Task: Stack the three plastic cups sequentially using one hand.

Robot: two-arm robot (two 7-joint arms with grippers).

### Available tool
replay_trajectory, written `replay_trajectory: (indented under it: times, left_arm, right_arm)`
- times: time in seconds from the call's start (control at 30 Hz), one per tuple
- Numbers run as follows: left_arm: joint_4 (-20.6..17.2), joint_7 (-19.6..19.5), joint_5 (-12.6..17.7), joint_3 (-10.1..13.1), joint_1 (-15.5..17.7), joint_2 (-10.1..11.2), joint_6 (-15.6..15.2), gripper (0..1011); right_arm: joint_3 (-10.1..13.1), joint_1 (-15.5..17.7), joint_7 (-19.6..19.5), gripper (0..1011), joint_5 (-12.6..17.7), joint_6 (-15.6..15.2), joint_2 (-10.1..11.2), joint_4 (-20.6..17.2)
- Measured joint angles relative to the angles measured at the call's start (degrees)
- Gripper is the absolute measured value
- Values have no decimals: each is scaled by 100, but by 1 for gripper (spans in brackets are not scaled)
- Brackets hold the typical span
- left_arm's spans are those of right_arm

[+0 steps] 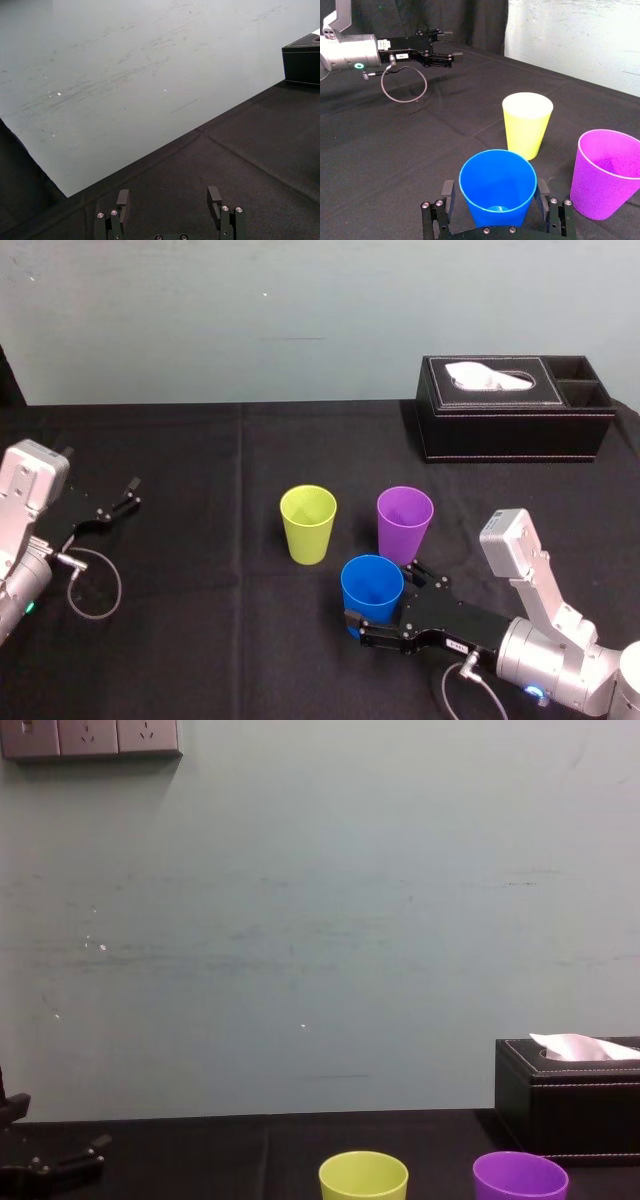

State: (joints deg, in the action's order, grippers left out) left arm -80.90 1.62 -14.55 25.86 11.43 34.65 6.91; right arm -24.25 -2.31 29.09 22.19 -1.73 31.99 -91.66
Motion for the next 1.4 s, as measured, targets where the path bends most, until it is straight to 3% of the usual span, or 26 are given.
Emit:
replay_trajectory:
  times: [0.23, 0.5, 0.67, 1.4]
  left_arm:
    - [0, 0, 0, 0, 0, 0, 0, 1010]
    - [0, 0, 0, 0, 0, 0, 0, 1010]
    - [0, 0, 0, 0, 0, 0, 0, 1010]
    - [0, 0, 0, 0, 0, 0, 0, 1010]
  right_arm:
    - [9, 8, 4, 995, 13, 6, 4, -5]
    - [15, 14, 13, 797, 28, 13, 7, -11]
    - [18, 17, 16, 752, 32, 17, 10, -15]
    - [24, 23, 25, 724, 41, 21, 12, -18]
